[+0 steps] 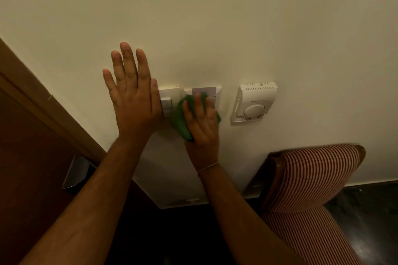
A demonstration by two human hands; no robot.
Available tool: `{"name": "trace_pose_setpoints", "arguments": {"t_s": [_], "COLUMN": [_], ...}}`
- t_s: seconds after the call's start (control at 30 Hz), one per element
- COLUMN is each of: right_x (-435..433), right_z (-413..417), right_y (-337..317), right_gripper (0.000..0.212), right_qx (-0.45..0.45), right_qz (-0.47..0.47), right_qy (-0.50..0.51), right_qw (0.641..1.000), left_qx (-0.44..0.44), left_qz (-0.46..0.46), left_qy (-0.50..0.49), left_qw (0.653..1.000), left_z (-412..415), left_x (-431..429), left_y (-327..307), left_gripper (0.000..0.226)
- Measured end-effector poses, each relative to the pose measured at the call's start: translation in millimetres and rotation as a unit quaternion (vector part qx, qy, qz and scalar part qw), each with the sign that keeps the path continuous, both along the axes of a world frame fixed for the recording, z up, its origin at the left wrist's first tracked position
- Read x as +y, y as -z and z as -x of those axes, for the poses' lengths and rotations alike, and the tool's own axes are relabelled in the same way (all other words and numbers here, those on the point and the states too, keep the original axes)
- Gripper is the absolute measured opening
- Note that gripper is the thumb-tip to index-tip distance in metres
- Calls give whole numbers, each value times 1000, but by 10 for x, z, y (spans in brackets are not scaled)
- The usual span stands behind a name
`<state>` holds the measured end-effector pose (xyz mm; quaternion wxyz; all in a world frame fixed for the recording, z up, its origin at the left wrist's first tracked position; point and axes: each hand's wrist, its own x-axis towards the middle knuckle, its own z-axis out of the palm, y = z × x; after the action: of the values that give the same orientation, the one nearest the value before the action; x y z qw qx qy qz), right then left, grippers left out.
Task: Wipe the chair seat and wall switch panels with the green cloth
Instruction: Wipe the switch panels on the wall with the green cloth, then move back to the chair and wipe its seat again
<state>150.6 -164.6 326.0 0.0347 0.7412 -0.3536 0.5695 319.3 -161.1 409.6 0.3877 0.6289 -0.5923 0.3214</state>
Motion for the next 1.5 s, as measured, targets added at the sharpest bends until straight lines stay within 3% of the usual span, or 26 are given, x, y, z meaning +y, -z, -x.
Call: {"name": "trace_pose_setpoints", "arguments": {"t_s": [0.17, 0.33, 0.4, 0.47, 0.57, 0.7, 0.83, 1.0, 1.23, 1.3, 1.43, 1.5], "right_x": [-16, 135, 172, 181, 137, 57, 27, 43, 263, 366, 675, 841], "right_z": [236, 335, 438, 544, 675, 885, 1160, 1596, 2459, 2748, 3249, 3467], "right_y": [56, -174, -398, -716, -1265, -1820, -1955, -1601, -402, -8, 781, 1213], "right_gripper": [48, 62, 59, 72, 72, 65, 63, 71, 101, 96, 62, 61], "right_qx": [-59, -14, 1, -2, -27, -24, 10, 52, 126, 138, 130, 131], "right_qz": [-61, -130, -108, -88, -28, 49, 62, 35, -131, -181, -206, -271], "right_qy": [35, -4, -34, -59, -59, -35, -18, 27, 110, 121, 136, 155], "right_qw": [996, 991, 994, 994, 998, 998, 998, 998, 977, 966, 960, 941], "left_qx": [0, -3, 5, 10, 20, 58, 54, 75, 102, 88, 109, 124], "left_qz": [7, -27, -45, -63, -77, -52, -9, -64, -260, -301, -346, -383], "left_qy": [-5, -26, -37, -32, -17, -29, -32, 39, 134, 151, 154, 160], "left_qw": [1000, 999, 998, 997, 997, 997, 998, 994, 951, 937, 919, 901], "left_z": [2, 58, 62, 69, 119, 194, 324, 877, 2014, 2262, 2685, 2896], "left_x": [7, 64, 107, 187, 310, 427, 451, 523, 914, 1025, 1202, 1263], "left_y": [-18, -99, -127, -164, -233, -409, -645, -378, 1001, 1371, 2020, 2376], "left_gripper": [68, 67, 73, 79, 74, 77, 81, 81, 83, 80, 71, 73]}}
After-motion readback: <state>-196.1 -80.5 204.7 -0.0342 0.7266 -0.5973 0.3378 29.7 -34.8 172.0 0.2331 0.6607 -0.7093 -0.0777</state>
